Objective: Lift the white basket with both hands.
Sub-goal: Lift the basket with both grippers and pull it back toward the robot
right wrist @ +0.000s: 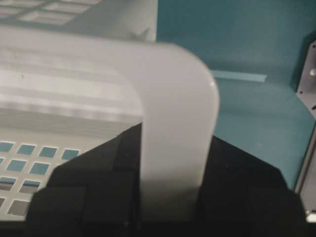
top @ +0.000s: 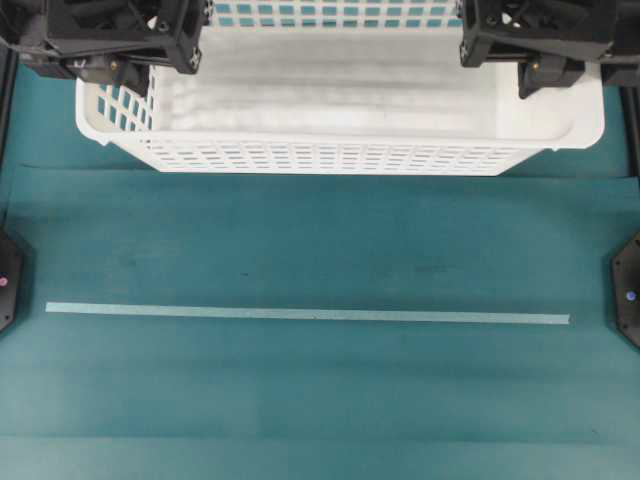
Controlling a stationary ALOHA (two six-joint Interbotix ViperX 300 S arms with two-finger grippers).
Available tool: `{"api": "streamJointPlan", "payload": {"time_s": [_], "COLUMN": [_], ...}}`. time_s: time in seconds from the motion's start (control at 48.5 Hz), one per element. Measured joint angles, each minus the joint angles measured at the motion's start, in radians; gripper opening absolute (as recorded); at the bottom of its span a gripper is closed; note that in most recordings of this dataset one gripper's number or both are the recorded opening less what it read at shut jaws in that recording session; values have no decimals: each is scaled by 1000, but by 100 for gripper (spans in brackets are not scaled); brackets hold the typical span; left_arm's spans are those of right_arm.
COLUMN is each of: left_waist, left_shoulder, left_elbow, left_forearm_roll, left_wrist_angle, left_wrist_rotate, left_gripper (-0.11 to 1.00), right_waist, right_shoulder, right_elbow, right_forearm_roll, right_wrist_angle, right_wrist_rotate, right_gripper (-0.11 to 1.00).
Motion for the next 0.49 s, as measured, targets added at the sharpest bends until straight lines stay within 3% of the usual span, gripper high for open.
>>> {"api": "streamJointPlan", "payload": {"time_s": [0.247,0.495], "left_waist": [0,0], "left_shoulder": [-11,-97], "left_elbow": [161,362], "left_forearm_roll": [0,0], "left_wrist_angle": [-40,-190], "left_wrist_rotate": [0,-9], "left_gripper": [-4,-4], "right_waist": [0,0], "right_shoulder": [-11,-77], "right_elbow": [110,330], "right_forearm_roll": [-6,-8], "right_wrist_angle": [-34,-195], "right_wrist_rotate": [-29,-40], "right_gripper": [20,20]}}
